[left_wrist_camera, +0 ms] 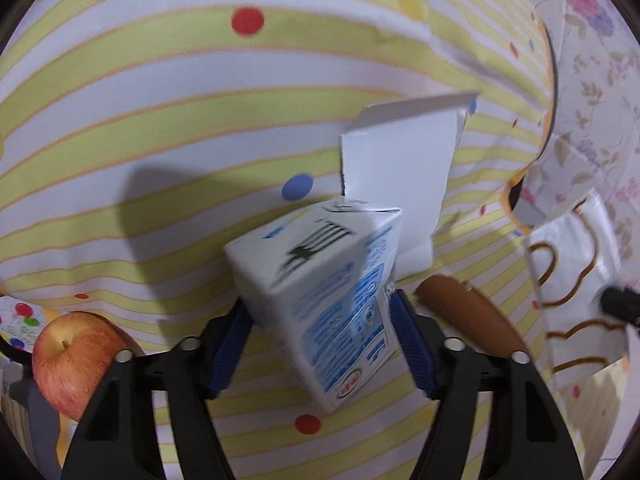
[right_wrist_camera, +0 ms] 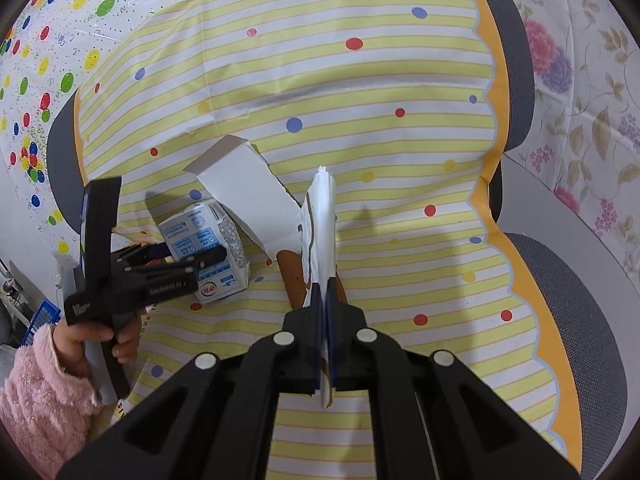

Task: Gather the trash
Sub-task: 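Grasp white milk carton with left tool while right tool holds paper bag, then carry carton in left tool and paper bag in right tool to pink bag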

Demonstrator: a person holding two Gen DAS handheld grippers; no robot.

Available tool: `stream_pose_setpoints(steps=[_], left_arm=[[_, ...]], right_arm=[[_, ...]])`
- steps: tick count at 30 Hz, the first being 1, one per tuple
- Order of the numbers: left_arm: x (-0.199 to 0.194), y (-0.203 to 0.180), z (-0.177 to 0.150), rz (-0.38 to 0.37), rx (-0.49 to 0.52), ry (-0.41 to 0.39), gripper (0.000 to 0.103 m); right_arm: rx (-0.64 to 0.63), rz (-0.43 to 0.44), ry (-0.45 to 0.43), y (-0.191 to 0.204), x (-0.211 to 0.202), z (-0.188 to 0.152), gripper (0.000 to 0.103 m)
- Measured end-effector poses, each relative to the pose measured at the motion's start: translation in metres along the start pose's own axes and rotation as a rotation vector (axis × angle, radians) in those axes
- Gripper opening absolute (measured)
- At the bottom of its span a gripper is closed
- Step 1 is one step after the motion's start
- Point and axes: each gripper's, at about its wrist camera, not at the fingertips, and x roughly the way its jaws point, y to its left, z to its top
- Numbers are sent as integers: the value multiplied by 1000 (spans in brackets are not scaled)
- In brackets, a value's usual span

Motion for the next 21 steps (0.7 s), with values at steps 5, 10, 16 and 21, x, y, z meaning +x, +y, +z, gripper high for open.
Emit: stream_pose_setpoints(steps=[5,10,16,21], left_arm=[[-25,-8,-13,-19,26,-2,39],[-61,-27,-28,49,60,-45,37],[-146,-53,-72,112,36,-112,37],[-191,-69,-116,133,-24,-130,37]], right_arm=[[0,8,-4,1,-11,-5,3],[7,18,-18,5,-30,-13,3],[-9,8,-32,13,-66,-32,3],[-2,31,12,19,-83,-65,3]])
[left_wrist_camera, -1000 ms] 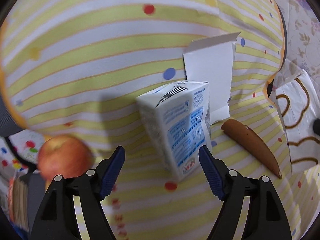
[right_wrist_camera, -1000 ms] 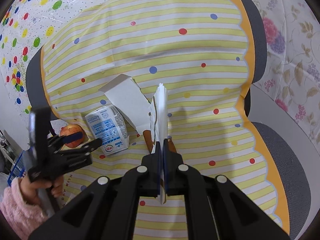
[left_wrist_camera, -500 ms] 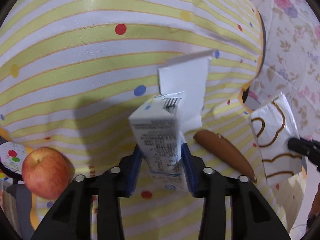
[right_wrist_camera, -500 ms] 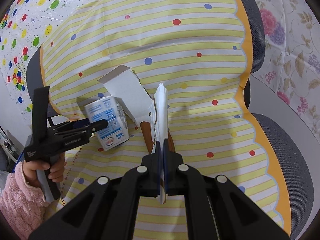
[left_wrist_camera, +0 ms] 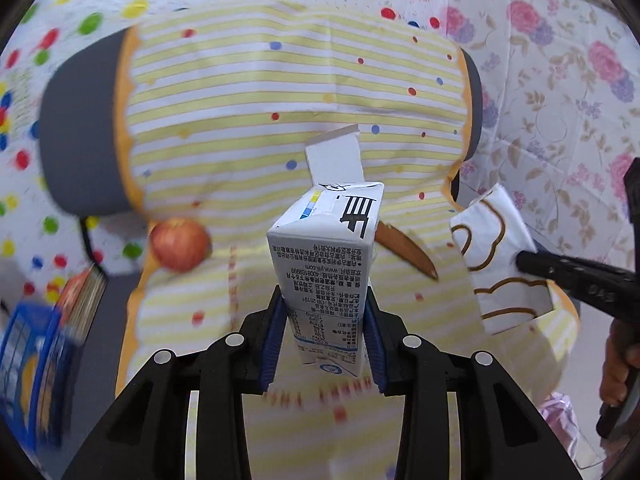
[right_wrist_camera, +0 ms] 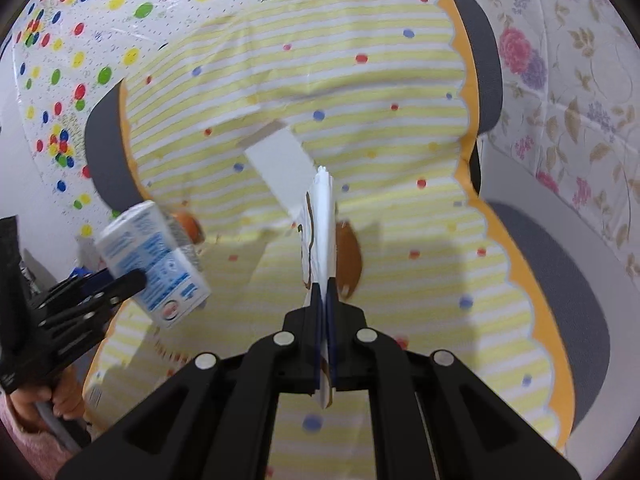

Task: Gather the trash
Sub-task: 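Carry carton in left tool and paper bag in right tool to pink bag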

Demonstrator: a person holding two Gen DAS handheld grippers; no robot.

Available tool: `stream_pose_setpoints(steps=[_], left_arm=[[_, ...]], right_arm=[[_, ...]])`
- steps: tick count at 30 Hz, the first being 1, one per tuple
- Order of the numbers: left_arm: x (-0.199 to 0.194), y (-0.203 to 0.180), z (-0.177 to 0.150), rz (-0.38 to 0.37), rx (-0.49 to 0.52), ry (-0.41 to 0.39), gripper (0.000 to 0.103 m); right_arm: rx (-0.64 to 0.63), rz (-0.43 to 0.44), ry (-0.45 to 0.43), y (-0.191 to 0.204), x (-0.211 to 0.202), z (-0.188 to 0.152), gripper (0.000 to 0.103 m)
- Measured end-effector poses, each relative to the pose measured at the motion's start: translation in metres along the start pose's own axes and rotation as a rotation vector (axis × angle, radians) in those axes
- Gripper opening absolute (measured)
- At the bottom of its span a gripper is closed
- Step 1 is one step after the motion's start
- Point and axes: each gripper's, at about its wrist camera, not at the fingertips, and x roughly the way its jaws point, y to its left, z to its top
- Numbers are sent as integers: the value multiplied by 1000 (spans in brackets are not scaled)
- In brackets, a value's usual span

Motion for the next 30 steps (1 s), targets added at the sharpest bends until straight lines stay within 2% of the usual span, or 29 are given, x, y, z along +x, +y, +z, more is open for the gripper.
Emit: stream_pose_setpoints(steps=[4,8,10,17,25,30], left_arm=[[-26,-7,-26,3,-40,3,37],[-41,-27,-42,-2,0,-12,37],[-48,-36,-47,-28,8,-22,37],[-61,-94,-65,-177,96,-49,37],[-62,-164,-87,-360,222,-6,38],[-59,-201,-101,-441,298,15,38]], right_arm=[[3,4,18,1,-16,-26,3],[21,-6,15,-2,-37,-47,3],[28,-19,7,-4,-48,-55,3],[54,-111,-31,-17,-97,-86,3],[144,-278,-58,-51,-158,-135,3],[198,-372,-43,-71,-185,-167,3]])
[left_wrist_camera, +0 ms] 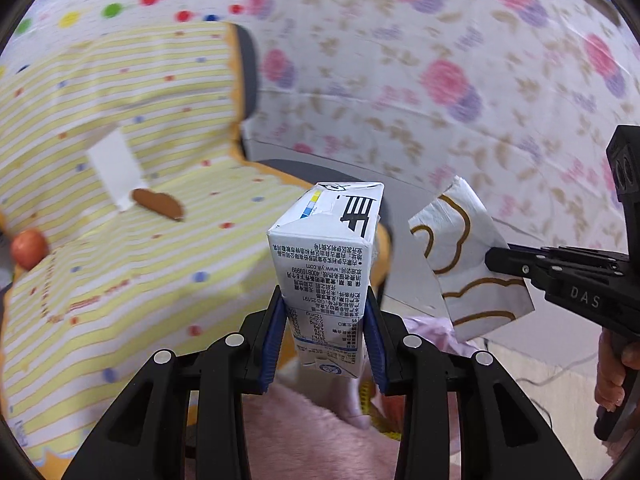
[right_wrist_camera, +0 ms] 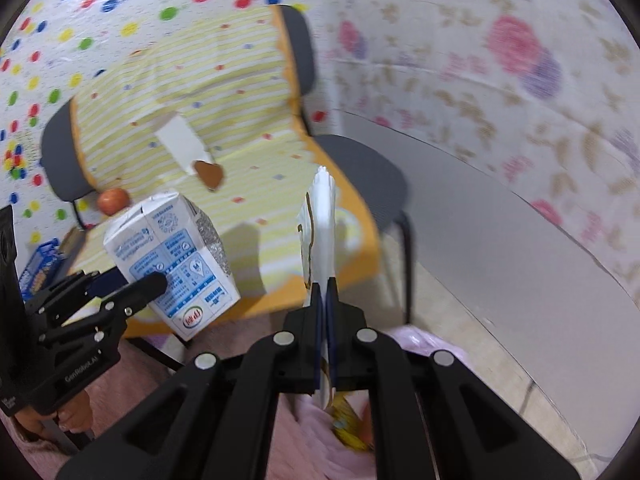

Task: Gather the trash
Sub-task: 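Carry carton in left tool and paper bag in right tool to pink bag, then open both tools over pink bag, dropping carton and paper bag inside, then move both open tools back over the mat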

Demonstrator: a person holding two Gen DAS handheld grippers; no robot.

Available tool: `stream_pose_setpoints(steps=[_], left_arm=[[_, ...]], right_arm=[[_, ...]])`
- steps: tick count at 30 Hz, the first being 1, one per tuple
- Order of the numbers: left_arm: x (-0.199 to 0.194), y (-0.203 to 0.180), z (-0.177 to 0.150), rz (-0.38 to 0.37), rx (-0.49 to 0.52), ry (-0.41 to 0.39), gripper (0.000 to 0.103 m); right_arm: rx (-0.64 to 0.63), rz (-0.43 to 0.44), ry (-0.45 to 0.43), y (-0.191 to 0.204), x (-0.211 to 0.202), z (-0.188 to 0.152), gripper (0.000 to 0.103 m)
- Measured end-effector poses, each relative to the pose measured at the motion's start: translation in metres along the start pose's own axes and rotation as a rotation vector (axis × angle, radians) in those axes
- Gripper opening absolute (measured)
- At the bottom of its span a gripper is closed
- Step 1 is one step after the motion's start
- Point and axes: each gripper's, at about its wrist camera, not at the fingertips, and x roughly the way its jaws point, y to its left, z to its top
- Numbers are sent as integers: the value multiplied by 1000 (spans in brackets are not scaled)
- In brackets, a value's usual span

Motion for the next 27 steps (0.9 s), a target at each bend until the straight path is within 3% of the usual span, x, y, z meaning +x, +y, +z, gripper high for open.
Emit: stream_pose_setpoints(steps=[13,16,17,18,19,21,27], left_arm=[[58,-63,-17,-153,118,159,38],[68,-67,-18,-174,121,192,45],[69,-68,-18,-173,119,193,55],[69,-67,-17,-171,116,189,59],[69,-66,-17,-174,112,187,63],[68,-62,-15,-164,96,190,64],[43,-27,-5,-46,23,142,65]], right_arm=[[133,-106,135,-63,13,-51,3],[148,-117,162,-72,23,-57,3],[159,-112,171,-77,27,-60,4],[170,-106,183,-80,30,-62,9],[182,-100,191,-84,33,-63,21],[187,-98,183,-85,32,-63,33],[168,-83,93,-79,11,-46,33]])
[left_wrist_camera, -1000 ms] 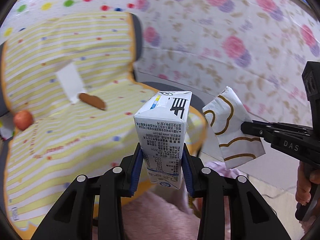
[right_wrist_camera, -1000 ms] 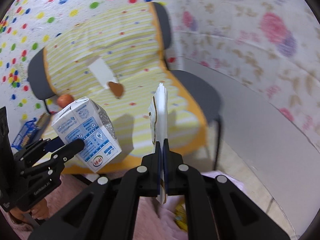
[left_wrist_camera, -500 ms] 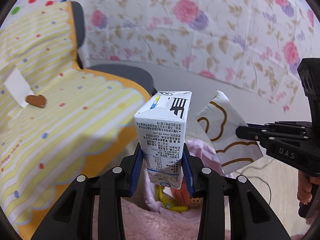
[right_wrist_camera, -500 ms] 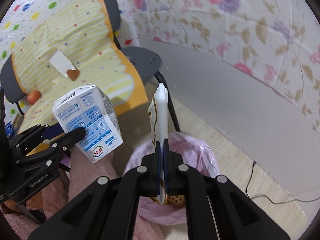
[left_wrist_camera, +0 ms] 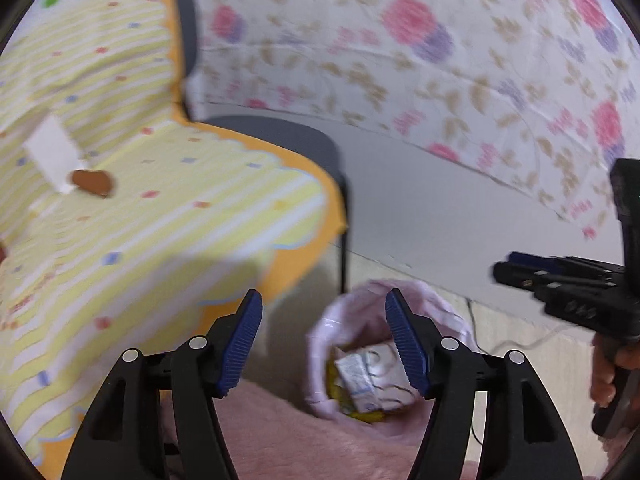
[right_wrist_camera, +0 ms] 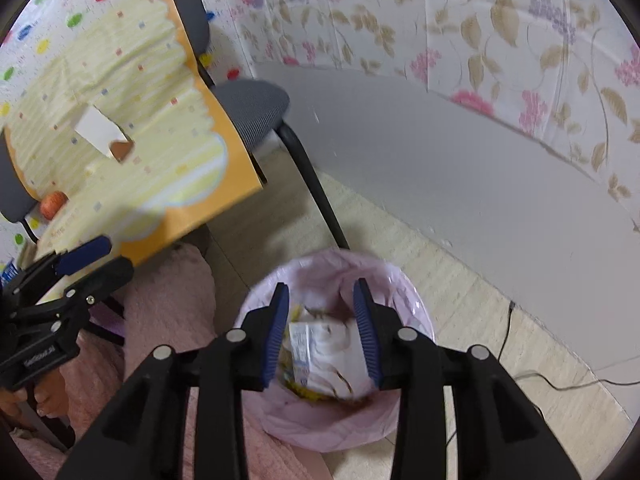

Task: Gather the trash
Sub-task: 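Move both open tools back over the mat, then grasp brown wooden spatula with right tool while left tool approaches white card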

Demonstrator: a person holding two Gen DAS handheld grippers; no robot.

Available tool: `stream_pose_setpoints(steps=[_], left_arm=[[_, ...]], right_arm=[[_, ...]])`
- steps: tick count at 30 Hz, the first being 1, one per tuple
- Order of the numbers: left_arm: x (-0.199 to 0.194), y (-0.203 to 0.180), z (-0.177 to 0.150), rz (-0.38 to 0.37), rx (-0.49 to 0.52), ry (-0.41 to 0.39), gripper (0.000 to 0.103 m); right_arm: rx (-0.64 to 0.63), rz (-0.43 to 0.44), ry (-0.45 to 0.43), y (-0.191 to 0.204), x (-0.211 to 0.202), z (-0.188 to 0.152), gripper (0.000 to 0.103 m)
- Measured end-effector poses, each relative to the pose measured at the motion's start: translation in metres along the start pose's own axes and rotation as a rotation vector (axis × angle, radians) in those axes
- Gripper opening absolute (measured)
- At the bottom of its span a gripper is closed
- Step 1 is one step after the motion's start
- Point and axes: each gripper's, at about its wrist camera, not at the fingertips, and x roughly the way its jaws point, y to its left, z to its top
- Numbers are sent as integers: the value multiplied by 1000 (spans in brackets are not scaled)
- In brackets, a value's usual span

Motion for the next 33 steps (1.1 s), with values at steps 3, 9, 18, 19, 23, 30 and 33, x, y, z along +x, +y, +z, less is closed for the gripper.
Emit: stream_pose_setpoints(steps=[3,9,18,19,23,30,33], left_arm=[[-19,24,1,61,-63,-25,65],[-52,56,-5,168,-108,-74,65],[-83,116,-17,324,-182,-101,65],[-86,124,-19,348,-197,-100,65],[-99,158,-24,432,-267,-111,65],[-108,208,-29,506,-362,-113,65],[-109,227,-25,525,-387,-110,65]], right_arm=[[-18,31,-41,10,-9,10,33],[-84,90,-89,42,-17,27,33],[-264,228,-49,126,18,41,33],[-286,243,-42,137,23,43,33],[-358,301,-38,177,38,53,33],[-424,346,-24,225,64,76,33],[-447,357,-17,241,76,88,39]])
